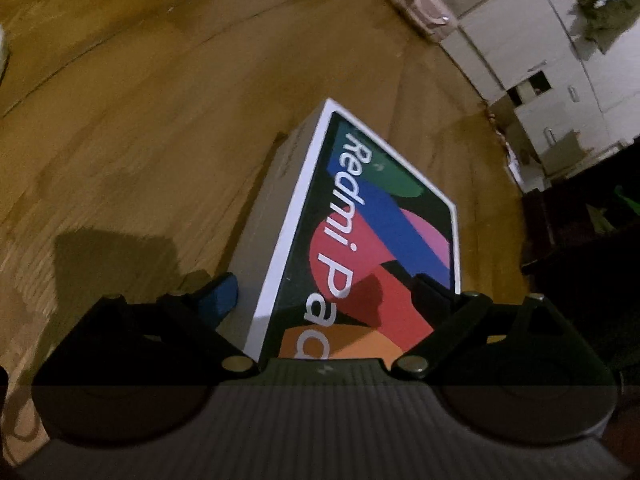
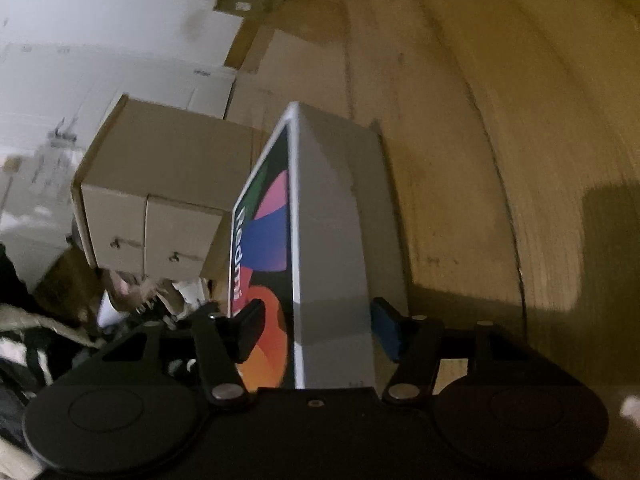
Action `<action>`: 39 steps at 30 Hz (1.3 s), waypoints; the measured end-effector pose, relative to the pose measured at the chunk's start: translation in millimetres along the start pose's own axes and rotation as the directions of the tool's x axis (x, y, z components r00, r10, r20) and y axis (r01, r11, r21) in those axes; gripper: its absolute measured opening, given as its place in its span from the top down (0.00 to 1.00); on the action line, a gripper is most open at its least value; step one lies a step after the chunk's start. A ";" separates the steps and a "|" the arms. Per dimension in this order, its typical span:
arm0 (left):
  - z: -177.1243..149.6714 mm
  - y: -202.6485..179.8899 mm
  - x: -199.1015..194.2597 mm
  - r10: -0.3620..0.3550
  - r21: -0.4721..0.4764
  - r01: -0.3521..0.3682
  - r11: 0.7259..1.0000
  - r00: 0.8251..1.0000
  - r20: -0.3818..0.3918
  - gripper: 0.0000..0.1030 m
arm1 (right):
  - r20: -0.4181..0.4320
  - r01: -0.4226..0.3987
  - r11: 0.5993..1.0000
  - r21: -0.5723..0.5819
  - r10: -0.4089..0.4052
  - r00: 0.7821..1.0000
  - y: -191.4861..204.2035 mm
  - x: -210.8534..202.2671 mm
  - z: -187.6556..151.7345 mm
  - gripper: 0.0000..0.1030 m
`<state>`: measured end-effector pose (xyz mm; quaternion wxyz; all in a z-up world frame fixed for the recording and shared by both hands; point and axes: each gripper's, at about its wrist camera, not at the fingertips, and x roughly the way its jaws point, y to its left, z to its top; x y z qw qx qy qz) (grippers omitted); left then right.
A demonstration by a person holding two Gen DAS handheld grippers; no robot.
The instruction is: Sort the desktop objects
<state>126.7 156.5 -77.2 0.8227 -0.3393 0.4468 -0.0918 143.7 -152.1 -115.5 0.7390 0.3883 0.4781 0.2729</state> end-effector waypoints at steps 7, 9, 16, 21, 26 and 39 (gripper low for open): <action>-5.8 -9.4 8.8 0.055 0.050 -0.054 0.997 0.998 -0.017 0.10 | -0.002 0.069 0.997 -0.042 -0.069 0.998 6.5 3.6 1.7 0.38; -4.5 -7.9 7.0 0.051 0.035 -0.050 0.998 0.999 -0.011 0.10 | -0.007 0.055 0.998 -0.021 -0.055 0.998 1.3 4.2 2.9 0.40; -1.8 -10.9 3.9 0.045 0.034 -0.046 0.998 0.999 0.017 0.10 | 0.000 0.082 0.995 -0.050 -0.083 0.997 12.9 6.0 7.2 0.41; -4.8 -15.5 -0.6 0.076 0.083 -0.077 0.994 0.997 0.006 0.10 | -0.019 0.114 0.992 -0.054 -0.115 0.993 16.6 6.5 3.3 0.39; -1.9 -18.7 -3.5 0.077 0.086 -0.077 0.993 0.997 0.007 0.10 | -0.027 0.137 0.988 -0.066 -0.139 0.990 18.6 9.6 1.5 0.36; 3.4 -34.8 -5.2 0.081 0.097 -0.084 0.992 0.996 0.029 0.10 | -0.009 0.161 0.982 -0.096 -0.163 0.987 24.2 11.0 -1.2 0.33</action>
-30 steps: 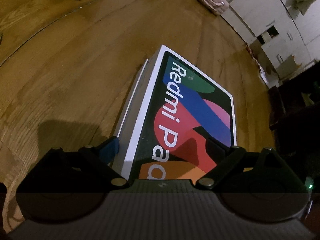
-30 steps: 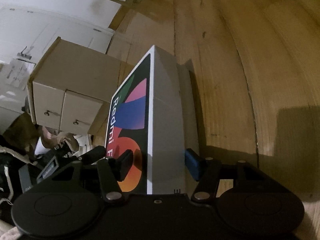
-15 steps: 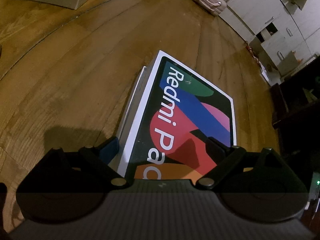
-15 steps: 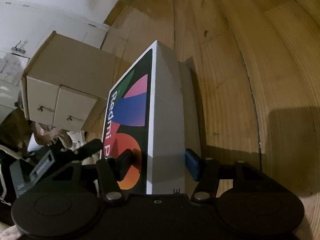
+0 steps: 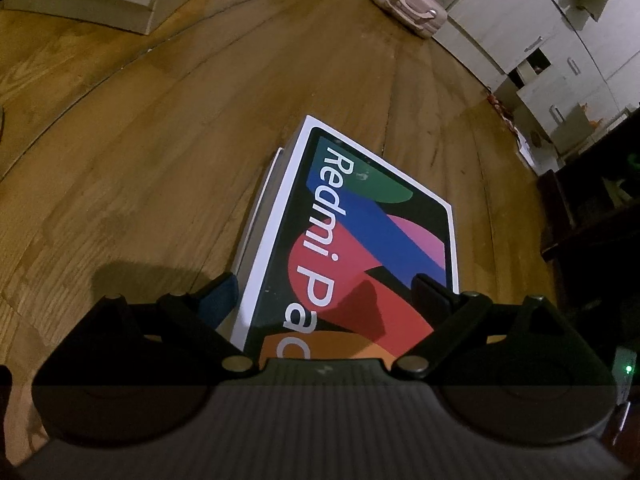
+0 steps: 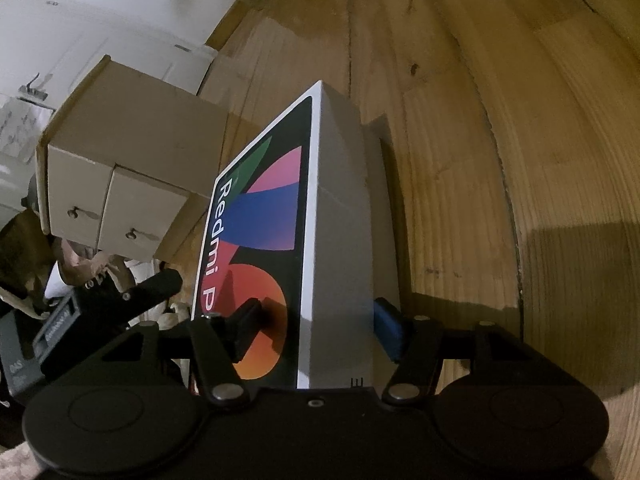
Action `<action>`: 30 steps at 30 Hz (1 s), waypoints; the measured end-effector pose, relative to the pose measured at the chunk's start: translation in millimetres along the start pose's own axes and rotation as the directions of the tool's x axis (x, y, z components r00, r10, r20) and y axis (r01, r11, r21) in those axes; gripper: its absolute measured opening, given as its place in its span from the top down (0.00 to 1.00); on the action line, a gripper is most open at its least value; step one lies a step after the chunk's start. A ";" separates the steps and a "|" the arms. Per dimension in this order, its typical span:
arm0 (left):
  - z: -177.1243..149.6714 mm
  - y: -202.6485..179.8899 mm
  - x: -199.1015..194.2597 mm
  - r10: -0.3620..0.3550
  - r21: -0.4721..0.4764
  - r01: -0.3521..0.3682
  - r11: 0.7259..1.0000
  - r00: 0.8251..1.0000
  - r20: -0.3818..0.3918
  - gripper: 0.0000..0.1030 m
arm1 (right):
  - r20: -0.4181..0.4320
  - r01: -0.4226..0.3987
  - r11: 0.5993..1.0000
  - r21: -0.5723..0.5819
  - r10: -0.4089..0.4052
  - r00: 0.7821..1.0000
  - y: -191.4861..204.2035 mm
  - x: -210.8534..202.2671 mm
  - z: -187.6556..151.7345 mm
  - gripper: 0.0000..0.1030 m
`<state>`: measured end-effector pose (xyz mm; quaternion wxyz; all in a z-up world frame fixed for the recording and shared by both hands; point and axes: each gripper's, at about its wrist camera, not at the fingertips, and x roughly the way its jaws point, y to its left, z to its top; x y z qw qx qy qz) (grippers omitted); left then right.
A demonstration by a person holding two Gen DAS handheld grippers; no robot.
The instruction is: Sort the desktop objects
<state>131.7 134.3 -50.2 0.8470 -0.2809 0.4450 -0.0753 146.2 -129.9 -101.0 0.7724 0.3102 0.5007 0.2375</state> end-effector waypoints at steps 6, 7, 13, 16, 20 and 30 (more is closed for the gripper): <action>-0.5 1.6 0.2 -0.005 -0.006 0.005 1.000 1.000 -0.007 0.10 | 0.003 0.002 1.000 -0.005 -0.002 1.000 0.0 0.2 -1.0 0.32; -0.6 2.0 0.6 -0.003 -0.011 0.003 1.000 1.000 -0.010 0.10 | 0.004 0.000 1.000 -0.002 0.000 1.000 -0.9 0.1 -1.2 0.32; -3.2 4.8 5.4 0.008 -0.032 -0.009 0.999 1.000 -0.026 0.10 | 0.005 -0.002 1.000 0.000 0.002 1.000 -2.3 0.2 -2.0 0.32; -5.5 7.7 8.1 -0.004 -0.032 0.003 0.999 1.000 -0.026 0.09 | 0.005 -0.004 1.000 -0.001 0.004 1.000 -3.0 -0.4 -2.4 0.32; -5.6 6.6 5.7 -0.026 -0.017 0.026 1.000 0.999 -0.030 0.09 | 0.006 -0.010 1.000 0.004 0.010 1.000 -5.7 -0.2 -2.7 0.31; -4.9 4.6 2.2 -0.041 -0.036 0.038 0.999 0.997 -0.060 0.10 | -0.014 -0.023 1.000 -0.009 0.022 1.000 -16.5 1.6 -2.4 0.29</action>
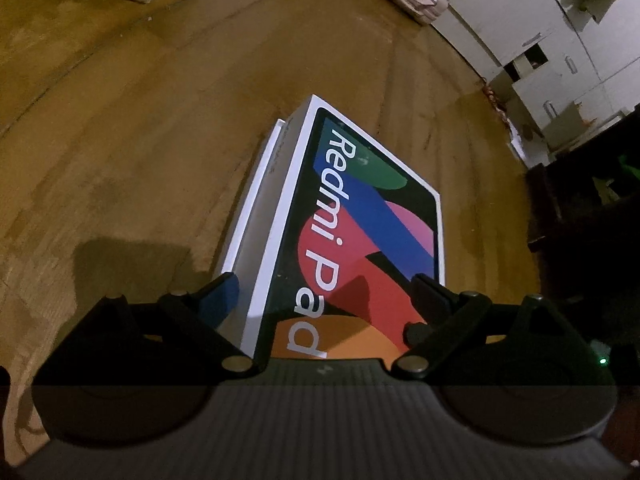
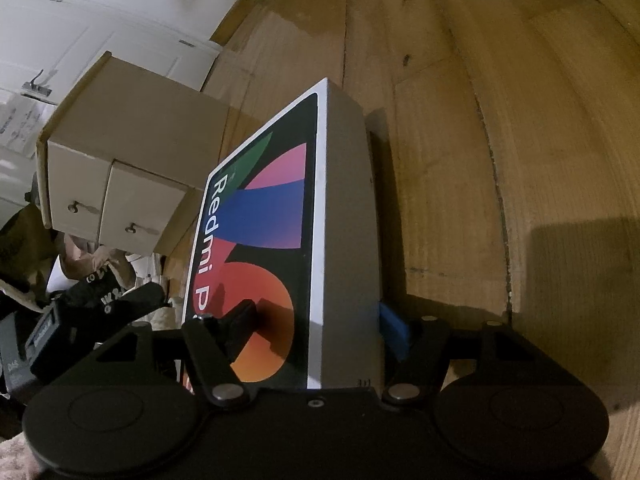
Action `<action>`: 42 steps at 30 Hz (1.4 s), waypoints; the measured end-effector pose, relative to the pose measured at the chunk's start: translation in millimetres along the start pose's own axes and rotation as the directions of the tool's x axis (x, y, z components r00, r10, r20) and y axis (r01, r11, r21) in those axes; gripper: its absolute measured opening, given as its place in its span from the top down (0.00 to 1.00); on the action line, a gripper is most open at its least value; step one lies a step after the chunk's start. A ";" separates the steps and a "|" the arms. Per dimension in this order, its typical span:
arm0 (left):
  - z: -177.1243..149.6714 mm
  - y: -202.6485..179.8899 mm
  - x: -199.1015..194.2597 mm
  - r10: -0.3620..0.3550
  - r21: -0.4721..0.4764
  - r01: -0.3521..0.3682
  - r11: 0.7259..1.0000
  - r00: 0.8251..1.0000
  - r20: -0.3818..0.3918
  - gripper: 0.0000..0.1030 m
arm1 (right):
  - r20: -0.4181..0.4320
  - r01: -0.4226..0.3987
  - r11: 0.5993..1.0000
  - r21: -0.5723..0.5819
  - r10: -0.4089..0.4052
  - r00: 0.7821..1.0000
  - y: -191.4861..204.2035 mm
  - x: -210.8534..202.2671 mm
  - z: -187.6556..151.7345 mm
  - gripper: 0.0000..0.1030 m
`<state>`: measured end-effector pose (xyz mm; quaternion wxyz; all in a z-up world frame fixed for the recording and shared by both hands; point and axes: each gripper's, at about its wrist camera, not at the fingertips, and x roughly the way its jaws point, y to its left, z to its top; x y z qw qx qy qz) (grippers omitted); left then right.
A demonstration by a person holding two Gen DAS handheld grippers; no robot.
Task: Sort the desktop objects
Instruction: 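Lower the box toward the floor with both grippers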
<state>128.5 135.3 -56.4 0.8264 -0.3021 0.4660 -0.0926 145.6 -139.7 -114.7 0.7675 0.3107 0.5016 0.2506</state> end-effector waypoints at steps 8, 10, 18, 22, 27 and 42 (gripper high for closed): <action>-2.6 3.1 -2.1 0.002 -0.023 -0.001 1.000 0.999 0.037 0.10 | -0.012 0.035 0.998 -0.052 -0.036 0.999 19.7 0.5 1.5 0.28; -4.4 1.7 -1.5 0.001 -0.024 0.000 1.000 0.999 0.048 0.10 | -0.009 0.040 0.998 -0.052 -0.040 0.999 20.3 0.8 0.7 0.28; -3.7 -4.7 -2.4 0.000 -0.020 0.002 1.000 0.996 0.086 0.10 | 0.001 0.075 0.996 -0.054 -0.075 0.997 24.7 3.6 -2.8 0.23; -2.3 -5.6 -4.4 -0.003 -0.037 0.007 0.999 0.994 0.106 0.10 | 0.000 0.081 0.996 -0.044 -0.082 0.997 24.9 3.1 -1.4 0.23; -1.6 -1.1 -6.5 0.054 -0.049 -0.049 0.998 0.992 0.115 0.10 | 0.000 0.088 0.996 -0.025 -0.089 0.996 25.9 5.6 -0.6 0.23; -7.7 -0.4 15.6 0.088 -0.036 -0.087 0.996 0.995 0.038 0.10 | -0.002 0.109 0.992 -0.068 -0.109 0.994 32.1 0.6 0.6 0.23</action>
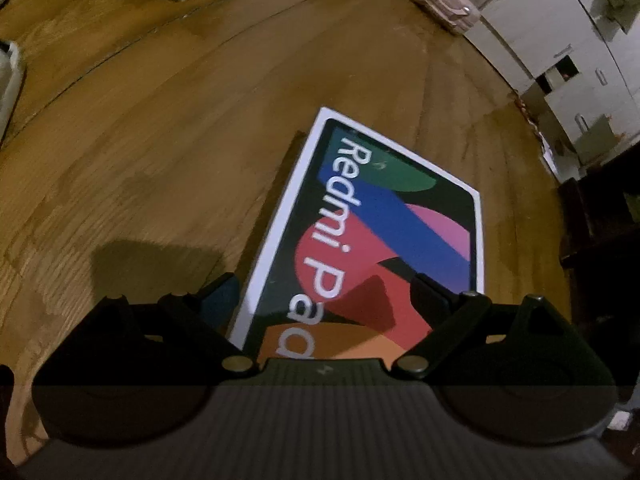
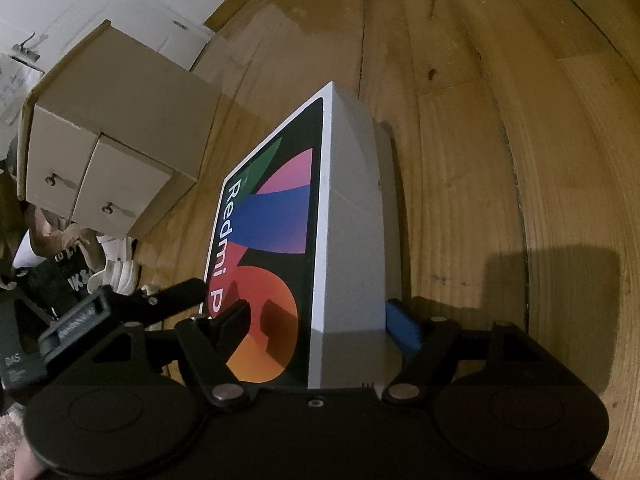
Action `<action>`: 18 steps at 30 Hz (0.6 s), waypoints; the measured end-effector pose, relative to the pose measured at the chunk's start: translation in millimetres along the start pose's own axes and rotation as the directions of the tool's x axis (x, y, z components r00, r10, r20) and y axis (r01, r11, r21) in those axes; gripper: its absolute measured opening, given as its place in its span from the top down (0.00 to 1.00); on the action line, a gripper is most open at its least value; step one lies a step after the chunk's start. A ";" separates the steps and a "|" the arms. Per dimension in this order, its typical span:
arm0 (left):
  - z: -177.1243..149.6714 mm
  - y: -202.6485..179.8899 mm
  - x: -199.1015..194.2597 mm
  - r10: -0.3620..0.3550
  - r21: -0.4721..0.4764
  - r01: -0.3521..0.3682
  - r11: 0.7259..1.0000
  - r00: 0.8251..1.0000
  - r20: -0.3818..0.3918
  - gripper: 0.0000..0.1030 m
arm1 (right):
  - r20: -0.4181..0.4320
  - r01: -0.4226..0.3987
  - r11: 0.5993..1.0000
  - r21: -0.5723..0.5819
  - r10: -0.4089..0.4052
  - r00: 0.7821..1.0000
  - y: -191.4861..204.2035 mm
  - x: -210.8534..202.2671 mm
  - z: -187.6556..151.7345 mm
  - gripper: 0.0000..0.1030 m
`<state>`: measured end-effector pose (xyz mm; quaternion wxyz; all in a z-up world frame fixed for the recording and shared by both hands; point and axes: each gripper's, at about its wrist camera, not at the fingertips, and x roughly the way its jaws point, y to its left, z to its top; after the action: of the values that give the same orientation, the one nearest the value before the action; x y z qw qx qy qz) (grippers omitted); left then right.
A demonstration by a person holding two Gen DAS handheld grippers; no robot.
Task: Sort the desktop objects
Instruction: 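Lower the box toward the floor with both grippers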
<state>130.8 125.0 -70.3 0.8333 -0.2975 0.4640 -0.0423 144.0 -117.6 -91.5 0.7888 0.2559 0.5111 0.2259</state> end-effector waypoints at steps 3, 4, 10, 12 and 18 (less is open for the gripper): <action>1.0 -5.0 0.1 0.022 0.023 -0.022 0.999 1.000 -0.009 0.09 | -0.002 0.022 1.000 0.010 -0.022 1.000 -4.2 0.8 0.1 0.23; 0.2 -6.1 0.6 0.035 0.024 -0.035 0.999 0.999 -0.022 0.09 | -0.004 0.037 0.999 0.005 -0.037 0.999 -4.5 0.6 0.0 0.23; -3.7 -22.6 5.3 0.119 0.105 -0.113 0.988 0.991 -0.055 0.09 | -0.036 0.139 0.987 -0.080 -0.142 0.989 8.0 -1.7 3.5 0.25; -4.0 -28.9 5.2 0.132 0.117 -0.124 0.985 0.989 -0.061 0.09 | -0.044 0.173 0.980 -0.097 -0.178 0.983 11.3 -0.7 3.8 0.26; -13.4 -45.4 -1.3 0.180 0.167 -0.166 0.972 0.981 -0.073 0.08 | -0.059 0.209 0.973 -0.099 -0.215 0.975 8.9 0.8 1.3 0.26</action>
<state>128.6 82.1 -50.2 0.8338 -0.1860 0.5193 -0.0197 144.7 -110.5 -86.0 0.8012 0.1551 0.5515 0.1726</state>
